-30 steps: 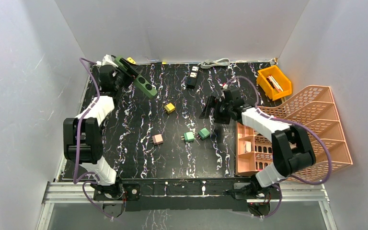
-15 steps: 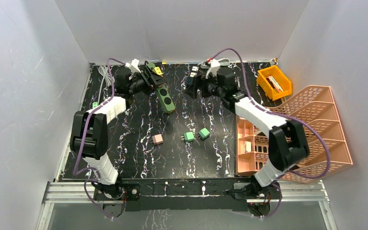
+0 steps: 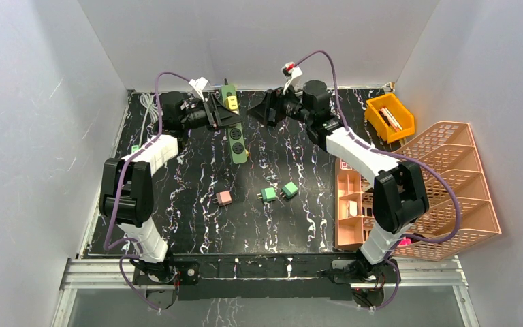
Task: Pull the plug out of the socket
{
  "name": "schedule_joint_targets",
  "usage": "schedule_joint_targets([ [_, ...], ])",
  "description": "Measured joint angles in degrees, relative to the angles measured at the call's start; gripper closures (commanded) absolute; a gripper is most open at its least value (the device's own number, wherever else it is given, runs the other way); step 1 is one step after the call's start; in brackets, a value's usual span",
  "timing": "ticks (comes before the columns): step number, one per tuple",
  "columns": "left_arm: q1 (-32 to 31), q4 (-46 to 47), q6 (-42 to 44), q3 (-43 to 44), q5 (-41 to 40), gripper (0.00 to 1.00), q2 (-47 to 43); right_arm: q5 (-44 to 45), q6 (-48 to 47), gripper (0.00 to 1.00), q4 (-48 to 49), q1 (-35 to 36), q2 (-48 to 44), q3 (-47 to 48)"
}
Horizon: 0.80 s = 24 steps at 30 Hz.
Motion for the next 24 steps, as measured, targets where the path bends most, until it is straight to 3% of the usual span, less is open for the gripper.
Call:
schedule_joint_targets([
  [8,-1.57,-3.41,6.16,0.2,1.38,1.0,0.0,-1.68,3.21,0.1,-2.34,0.24,5.44,14.43],
  [19,-2.38,-11.78,13.66,2.69,-3.13,1.0,0.0,1.79,-0.11,0.22,-23.37,4.28,16.85,31.67],
  [22,-2.38,-12.96,14.6,2.75,-3.96,1.0,0.0,2.84,-1.18,0.31,-28.63,5.18,19.65,35.01],
  [24,-2.36,-13.49,14.84,2.75,-4.42,1.0,0.0,3.1,-1.81,0.48,-30.67,5.22,21.2,36.89],
])
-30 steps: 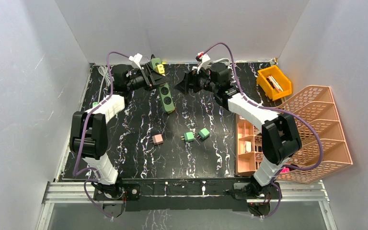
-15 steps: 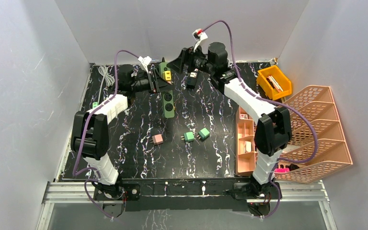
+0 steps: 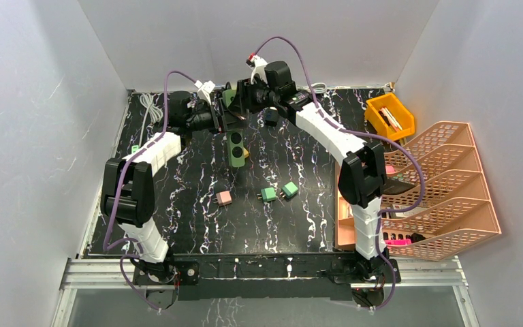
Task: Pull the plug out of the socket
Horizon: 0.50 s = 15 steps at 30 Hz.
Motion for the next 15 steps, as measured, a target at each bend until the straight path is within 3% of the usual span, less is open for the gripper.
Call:
schedule_joint_targets([
  [3,0.0,-1.11,0.59,0.0,-1.55,1.0,0.0,-0.44,0.39,0.94,-1.22,0.04,0.9,0.98],
  [4,0.0,-1.42,0.66,0.0,-2.14,1.0,0.0,0.02,0.81,1.0,-1.75,0.2,0.9,1.22],
  [5,0.0,-1.55,0.9,0.0,-2.69,1.0,0.0,0.17,0.79,1.0,-2.08,0.28,0.96,1.4],
  [6,0.0,-1.64,1.09,0.0,-2.82,0.92,0.0,0.63,0.92,1.0,-2.64,0.31,0.98,1.66],
  [7,0.0,-1.7,1.27,0.0,-2.95,0.72,0.0,0.7,1.27,1.0,-2.73,0.31,1.07,1.75],
  [8,0.0,-1.79,1.36,0.0,-3.13,0.43,0.0,0.87,1.4,1.0,-2.78,0.31,1.09,1.77],
  [10,-0.02,-2.12,1.42,0.0,-3.3,0.04,0.0,1.09,1.86,1.0,-2.86,0.31,1.09,1.73],
  [15,0.04,1.01,-0.33,-1.07,-1.62,0.02,-0.2,1.29,3.61,1.0,-2.54,0.07,1.09,1.42],
])
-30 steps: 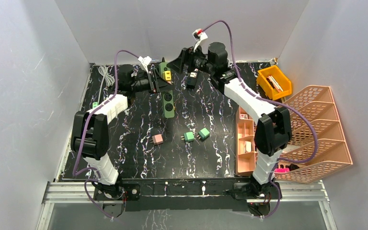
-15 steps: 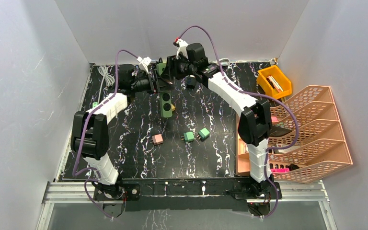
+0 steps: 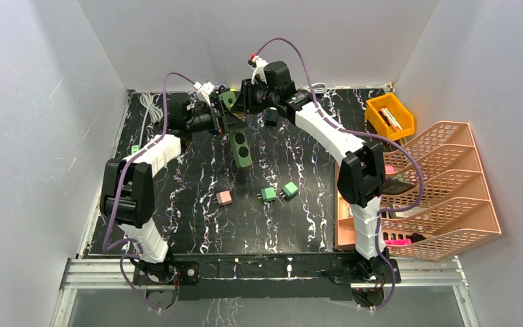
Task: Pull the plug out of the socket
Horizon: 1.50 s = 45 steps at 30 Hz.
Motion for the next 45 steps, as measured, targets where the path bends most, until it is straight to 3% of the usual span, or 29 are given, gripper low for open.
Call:
schedule_joint_targets([
  [5,-0.37,4.52,-1.49,-3.23,1.46,0.02,-0.37,-0.22,2.05,1.0,-1.31,-0.48,0.02,0.02],
  [20,-3.26,6.03,-1.6,-3.67,2.89,0.06,-0.37,-0.22,6.99,1.0,-1.05,-1.42,0.28,1.84],
  [24,-3.63,6.08,-1.77,-3.67,3.28,0.22,-0.22,-0.22,8.26,1.0,-0.46,-1.42,0.31,2.43],
  [26,-3.67,6.16,-1.97,-3.67,3.52,0.38,0.13,-0.24,8.61,1.0,-0.22,-1.42,0.33,2.56],
  [29,-3.69,5.84,-2.16,-3.67,2.97,0.94,0.79,-0.44,9.42,1.0,-0.17,-1.42,0.35,3.13],
  [30,-3.61,5.46,-3.32,-3.67,2.75,1.0,1.09,0.07,9.14,1.0,-0.26,-1.49,0.35,3.41],
  [39,-3.28,3.1,-3.45,-2.75,-1.49,1.0,3.06,6.27,3.93,1.0,-5.03,-0.83,0.63,5.64],
  [45,-2.84,1.29,-3.3,-0.07,-2.01,1.0,5.01,28.28,-8.55,1.0,-4.57,6.71,-0.52,5.46],
])
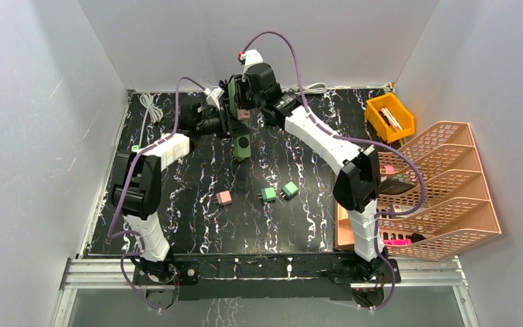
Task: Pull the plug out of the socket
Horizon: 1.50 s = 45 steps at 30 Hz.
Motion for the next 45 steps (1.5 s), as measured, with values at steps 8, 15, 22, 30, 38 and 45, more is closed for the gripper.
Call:
schedule_joint_targets([
  [8,0.26,-1.64,0.07,5.57,1.4,1.0,2.6,-15.28,8.98,1.0,11.47,-8.07,-5.46,-10.93],
  [15,1.36,-2.84,0.46,6.1,2.29,1.0,3.8,-34.64,20.83,1.0,25.49,-14.6,-7.65,-21.7],
  [22,8.48,-9.55,0.72,6.1,-10.08,1.0,7.78,-34.82,16.02,1.0,21.84,-12.55,-22.71,-29.97],
  [30,11.17,-12.55,0.85,5.95,-16.55,1.0,7.5,-29.86,10.51,1.0,21.38,-11.47,-27.56,-35.63],
  [38,12.24,-12.87,1.25,4.13,-16.94,1.0,5.01,-36.52,10.34,1.0,18.97,-14.23,-14.05,-43.43],
  [45,13.14,-10.82,0.26,2.14,-16.09,1.0,4.85,-42.03,9.46,1.0,15.52,-14.19,-2.32,-36.85],
])
